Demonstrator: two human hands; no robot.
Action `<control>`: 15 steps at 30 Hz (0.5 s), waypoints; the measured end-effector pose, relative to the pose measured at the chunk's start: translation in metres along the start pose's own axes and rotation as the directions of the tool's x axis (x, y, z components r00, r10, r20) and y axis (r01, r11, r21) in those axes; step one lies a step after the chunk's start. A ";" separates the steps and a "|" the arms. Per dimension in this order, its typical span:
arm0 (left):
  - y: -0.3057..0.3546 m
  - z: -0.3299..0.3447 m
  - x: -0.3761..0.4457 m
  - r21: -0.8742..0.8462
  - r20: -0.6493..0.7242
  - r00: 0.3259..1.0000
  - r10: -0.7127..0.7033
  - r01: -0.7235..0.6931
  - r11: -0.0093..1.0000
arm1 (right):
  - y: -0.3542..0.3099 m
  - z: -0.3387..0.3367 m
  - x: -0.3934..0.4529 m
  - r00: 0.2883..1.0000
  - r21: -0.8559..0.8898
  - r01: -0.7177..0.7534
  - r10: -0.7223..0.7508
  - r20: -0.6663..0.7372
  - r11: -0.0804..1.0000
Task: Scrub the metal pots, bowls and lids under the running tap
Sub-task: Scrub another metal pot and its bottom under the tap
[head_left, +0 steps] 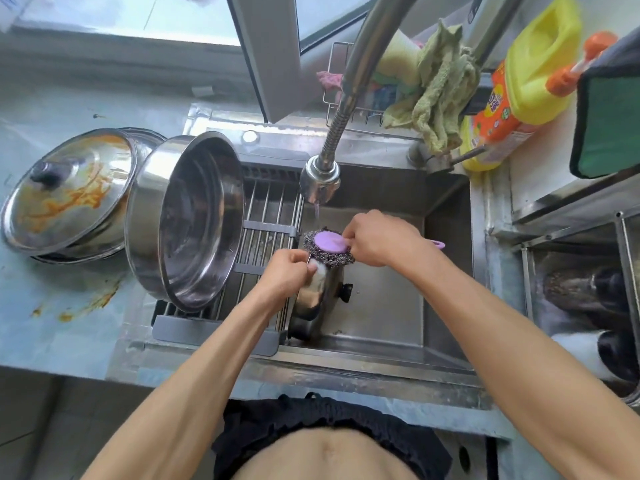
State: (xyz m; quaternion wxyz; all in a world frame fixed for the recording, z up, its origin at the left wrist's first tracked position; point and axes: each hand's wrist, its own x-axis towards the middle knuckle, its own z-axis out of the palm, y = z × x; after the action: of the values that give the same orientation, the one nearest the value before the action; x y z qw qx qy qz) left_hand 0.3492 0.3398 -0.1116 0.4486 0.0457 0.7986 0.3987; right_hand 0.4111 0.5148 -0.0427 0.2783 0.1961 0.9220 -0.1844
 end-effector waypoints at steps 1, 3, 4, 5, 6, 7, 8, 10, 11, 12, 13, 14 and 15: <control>-0.004 -0.001 -0.004 -0.038 0.034 0.999 -0.011 0.013 0.999 | 0.005 -0.004 0.001 1.000 0.014 -0.013 0.013 -0.002 1.000; -0.022 -0.003 -0.012 -0.088 0.088 0.996 -0.027 0.035 0.995 | 0.012 -0.006 0.004 0.999 0.042 -0.046 0.045 0.009 0.998; -0.030 -0.005 -0.014 -0.058 0.094 0.995 -0.043 0.048 0.997 | 0.013 -0.006 0.005 0.998 0.053 -0.058 0.058 0.017 0.997; -0.033 -0.007 -0.016 -0.029 0.101 0.993 -0.061 0.064 0.998 | 0.013 -0.005 0.007 0.998 0.068 -0.063 0.061 0.025 0.996; -0.032 -0.008 -0.015 0.001 0.106 0.991 -0.086 0.086 0.996 | 0.011 -0.004 0.009 0.998 0.080 -0.060 0.058 0.026 0.995; -0.027 -0.010 -0.013 0.031 0.095 0.991 -0.097 0.095 0.995 | 0.009 -0.002 0.009 0.998 0.080 -0.056 0.054 0.026 0.995; -0.020 -0.011 -0.009 0.060 0.066 0.994 -0.093 0.089 0.994 | 0.005 -0.001 0.009 0.999 0.065 -0.047 0.045 0.029 0.997; -0.005 -0.014 -0.002 0.124 -0.006 1.000 -0.015 0.016 0.992 | -0.004 0.002 0.009 0.999 0.026 -0.010 0.009 0.047 1.000; 0.002 -0.014 0.002 0.204 -0.061 0.997 0.037 -0.024 0.979 | -0.007 0.002 0.008 0.998 0.004 0.004 -0.004 0.056 1.000; 0.009 -0.014 0.005 0.280 -0.110 0.991 0.074 -0.041 0.959 | -0.008 0.001 0.009 0.998 -0.024 0.018 -0.017 0.059 1.000; 0.012 -0.014 0.007 0.330 -0.136 0.986 0.093 -0.043 0.943 | -0.007 -0.001 0.013 0.998 -0.046 0.025 -0.022 0.055 0.999; 0.013 -0.014 0.008 0.356 -0.130 0.988 0.085 -0.034 0.934 | -0.005 -0.004 0.017 0.999 -0.055 0.011 -0.008 0.052 0.998; 0.013 -0.015 0.008 0.389 -0.110 0.991 0.072 -0.024 0.921 | -0.001 -0.007 0.022 0.998 -0.047 -0.018 0.020 0.052 0.999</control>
State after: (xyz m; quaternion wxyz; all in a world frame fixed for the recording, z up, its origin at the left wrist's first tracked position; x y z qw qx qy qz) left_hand 0.3288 0.3432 -0.1042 0.3709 0.1283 0.8862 0.2461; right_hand 0.3907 0.5230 -0.0495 0.3088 0.1933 0.9165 -0.1654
